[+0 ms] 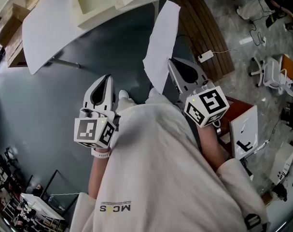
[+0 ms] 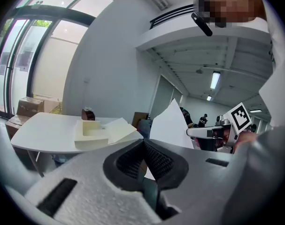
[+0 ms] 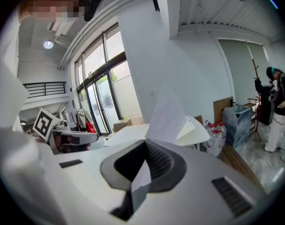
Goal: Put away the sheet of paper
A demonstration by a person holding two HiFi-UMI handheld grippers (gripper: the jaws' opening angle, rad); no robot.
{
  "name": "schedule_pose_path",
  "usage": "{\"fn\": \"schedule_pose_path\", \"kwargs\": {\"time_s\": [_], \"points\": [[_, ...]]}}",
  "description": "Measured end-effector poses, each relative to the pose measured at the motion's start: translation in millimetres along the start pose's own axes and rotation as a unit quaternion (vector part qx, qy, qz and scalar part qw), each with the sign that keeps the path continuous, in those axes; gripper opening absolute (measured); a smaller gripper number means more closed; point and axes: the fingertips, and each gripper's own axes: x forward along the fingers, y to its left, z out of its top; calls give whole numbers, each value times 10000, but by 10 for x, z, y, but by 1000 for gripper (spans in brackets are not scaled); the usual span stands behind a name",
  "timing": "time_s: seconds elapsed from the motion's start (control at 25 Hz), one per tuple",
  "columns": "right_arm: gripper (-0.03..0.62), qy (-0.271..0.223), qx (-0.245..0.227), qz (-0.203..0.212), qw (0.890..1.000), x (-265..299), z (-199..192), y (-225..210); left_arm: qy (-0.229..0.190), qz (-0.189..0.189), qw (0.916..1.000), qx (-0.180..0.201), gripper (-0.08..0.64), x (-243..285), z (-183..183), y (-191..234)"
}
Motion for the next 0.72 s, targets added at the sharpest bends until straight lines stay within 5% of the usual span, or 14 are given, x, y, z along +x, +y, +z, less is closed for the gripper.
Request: {"fn": "schedule_pose_path", "kwargs": {"time_s": [0.4,0.72], "points": [[12,-30,-47,257,9997,-56,12,-321,46,310,9995,-27,25,135,-120,-136],[12,221,-187,377,9989,658,179,-459,35,380,9989,-271,25,571,-4,421]]}}
